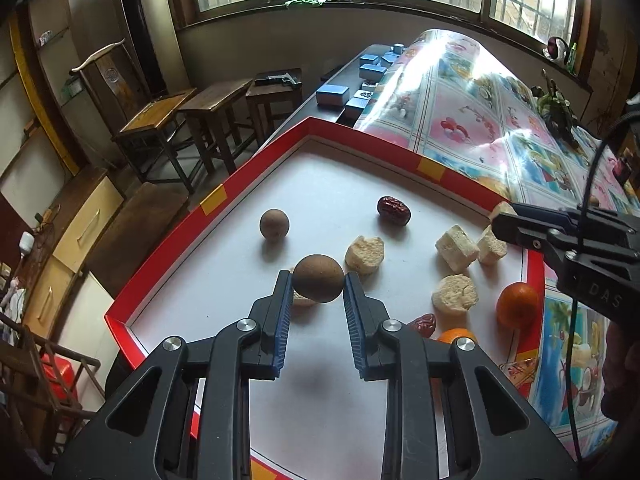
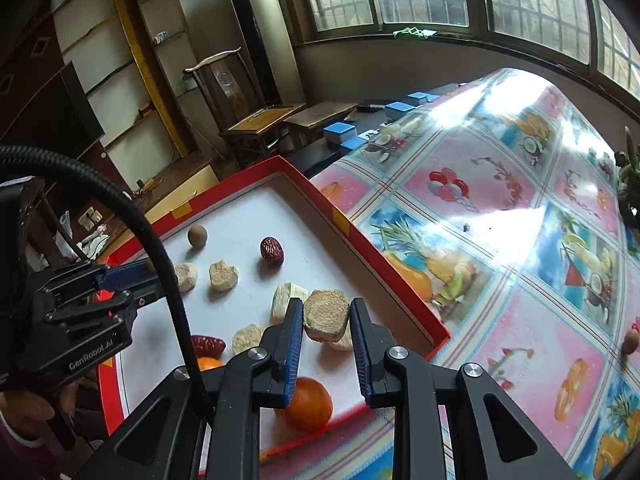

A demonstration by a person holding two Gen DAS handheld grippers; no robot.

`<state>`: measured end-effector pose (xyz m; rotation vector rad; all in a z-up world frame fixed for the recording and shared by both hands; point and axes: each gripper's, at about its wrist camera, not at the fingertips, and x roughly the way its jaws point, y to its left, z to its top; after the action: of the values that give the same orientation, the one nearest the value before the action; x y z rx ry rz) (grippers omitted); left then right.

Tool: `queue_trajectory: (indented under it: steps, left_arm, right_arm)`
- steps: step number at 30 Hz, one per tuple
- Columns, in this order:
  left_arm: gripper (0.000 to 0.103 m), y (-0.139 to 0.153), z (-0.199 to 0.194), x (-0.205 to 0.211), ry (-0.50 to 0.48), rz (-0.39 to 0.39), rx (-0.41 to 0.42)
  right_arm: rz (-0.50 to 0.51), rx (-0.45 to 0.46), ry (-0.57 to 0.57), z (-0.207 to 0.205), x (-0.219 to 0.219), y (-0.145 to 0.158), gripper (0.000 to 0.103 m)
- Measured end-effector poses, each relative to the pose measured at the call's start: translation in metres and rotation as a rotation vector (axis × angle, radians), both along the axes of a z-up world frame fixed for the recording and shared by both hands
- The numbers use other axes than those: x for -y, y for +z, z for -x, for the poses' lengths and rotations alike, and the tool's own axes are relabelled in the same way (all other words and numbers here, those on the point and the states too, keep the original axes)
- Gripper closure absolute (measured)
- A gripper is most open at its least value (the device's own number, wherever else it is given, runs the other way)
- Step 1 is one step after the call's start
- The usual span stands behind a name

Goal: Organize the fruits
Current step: 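Place the kiwi in the tray with the left tool while the right tool drops the bread slice there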

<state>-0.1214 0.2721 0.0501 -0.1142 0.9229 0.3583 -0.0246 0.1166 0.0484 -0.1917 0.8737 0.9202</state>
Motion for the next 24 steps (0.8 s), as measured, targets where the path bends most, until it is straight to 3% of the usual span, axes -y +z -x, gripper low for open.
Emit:
queue_trajectory:
  steps: [10, 15, 17, 19, 24]
  left_arm:
    - [0.078, -0.012, -0.004, -0.001, 0.005, -0.015, -0.012]
    - [0.077, -0.013, -0.007, -0.002, 0.024, -0.024, -0.012]
    - [0.068, -0.013, -0.007, -0.003, 0.03, -0.021, -0.015]
    - [0.04, -0.01, -0.005, -0.002, 0.038, -0.017, -0.001]
    - [0.039, -0.001, -0.006, 0.004, 0.042, -0.03, 0.026]
  right_arm:
    - [0.075, -0.012, -0.007, -0.036, -0.048, -0.026, 0.08]
    - [0.066, -0.022, -0.01, -0.04, -0.053, -0.034, 0.078]
    - [0.054, -0.014, -0.009, -0.038, -0.05, -0.031, 0.069]
    - [0.035, -0.013, -0.004, -0.035, -0.046, -0.027, 0.067]
    - [0.014, 0.001, -0.011, -0.024, -0.032, -0.014, 0.067]
